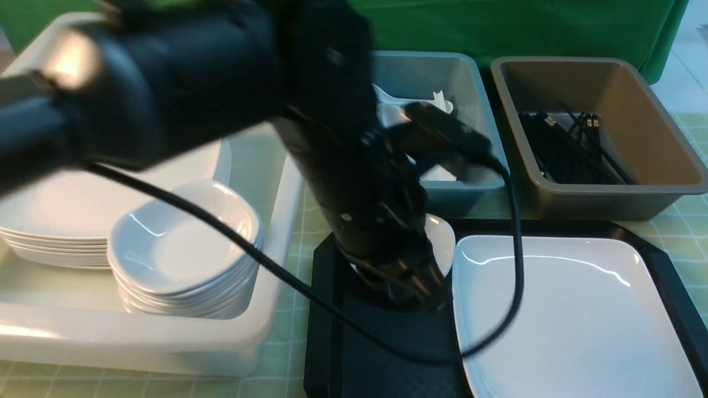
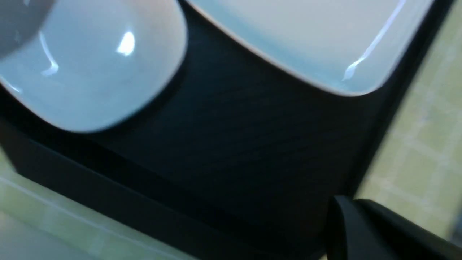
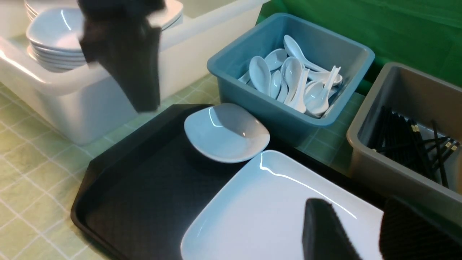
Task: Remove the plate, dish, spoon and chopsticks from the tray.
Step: Use the left arm to grab a small plate from the dinner plate, then use the left arm to put the small plate into the large storage box on the left
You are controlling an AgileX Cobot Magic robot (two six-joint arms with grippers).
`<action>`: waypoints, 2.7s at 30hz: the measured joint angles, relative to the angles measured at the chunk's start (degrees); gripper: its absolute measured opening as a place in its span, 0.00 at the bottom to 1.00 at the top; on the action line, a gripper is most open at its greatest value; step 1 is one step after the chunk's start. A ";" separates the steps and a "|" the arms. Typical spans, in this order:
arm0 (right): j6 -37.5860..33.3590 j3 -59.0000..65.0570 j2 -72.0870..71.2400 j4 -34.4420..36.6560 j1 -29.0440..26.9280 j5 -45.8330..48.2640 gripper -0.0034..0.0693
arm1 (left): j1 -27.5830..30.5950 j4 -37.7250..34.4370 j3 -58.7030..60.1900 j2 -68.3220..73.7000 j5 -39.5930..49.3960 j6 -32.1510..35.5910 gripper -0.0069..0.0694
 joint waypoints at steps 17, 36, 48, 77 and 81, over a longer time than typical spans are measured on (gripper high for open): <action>0.00 0.00 0.00 0.00 0.00 -0.02 0.38 | -3.79 17.12 -2.19 14.83 -12.59 22.37 0.59; 0.00 0.00 0.00 0.00 0.00 -0.02 0.38 | -3.79 20.54 -2.19 20.33 -17.48 22.79 0.56; 0.00 0.00 0.00 0.00 0.00 -0.02 0.38 | -4.11 21.85 -3.30 20.15 -15.71 14.43 0.14; 0.00 0.00 0.00 0.00 0.00 -0.10 0.38 | -4.35 23.03 -19.67 -13.81 3.36 -20.07 0.10; 0.99 0.00 0.00 0.00 0.00 -0.28 0.38 | -2.75 20.56 -10.33 -21.65 3.53 -25.99 0.10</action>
